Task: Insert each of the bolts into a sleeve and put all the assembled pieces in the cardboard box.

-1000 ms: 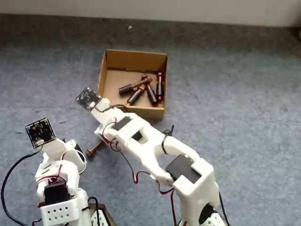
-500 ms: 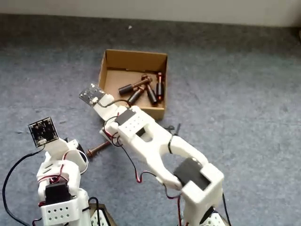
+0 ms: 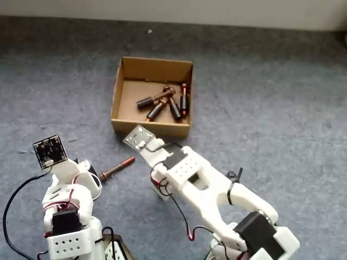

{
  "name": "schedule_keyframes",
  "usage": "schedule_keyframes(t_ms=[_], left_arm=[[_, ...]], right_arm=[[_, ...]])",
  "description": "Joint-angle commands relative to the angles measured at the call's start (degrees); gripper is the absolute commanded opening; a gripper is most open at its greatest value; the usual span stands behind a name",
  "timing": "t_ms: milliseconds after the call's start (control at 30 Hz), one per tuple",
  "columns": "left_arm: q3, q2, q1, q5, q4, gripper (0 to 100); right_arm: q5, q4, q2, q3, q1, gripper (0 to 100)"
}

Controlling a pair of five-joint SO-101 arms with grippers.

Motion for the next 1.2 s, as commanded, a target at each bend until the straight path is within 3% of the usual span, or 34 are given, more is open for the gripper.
schedule_keyframes(t_ms=[0,300,533,767,1167], left_arm=[[1.1,-0.2,0.8,-0.4,-0.9,1],[1.1,-0.2,0.8,-0.4,-0.9,1],[1.1,-0.2,0.8,-0.4,-1.2,1],[1.1,-0.2,2.7,-0.4,-1.2,1],[1.0,-0.2,2.9,-0.4,-1.0,1]], right_arm=[[0.7,-0.4,-2.6,2.9,0.4,0.4],[5.5,0.0,-2.4,3.8,0.4,0.4],[5.1,8.8,-4.4,3.4,0.7,0.4],[-4.1,9.3,-17.9,4.4,1.3,0.4],[-14.9,8.0,-35.9,14.1,17.5,0.4]])
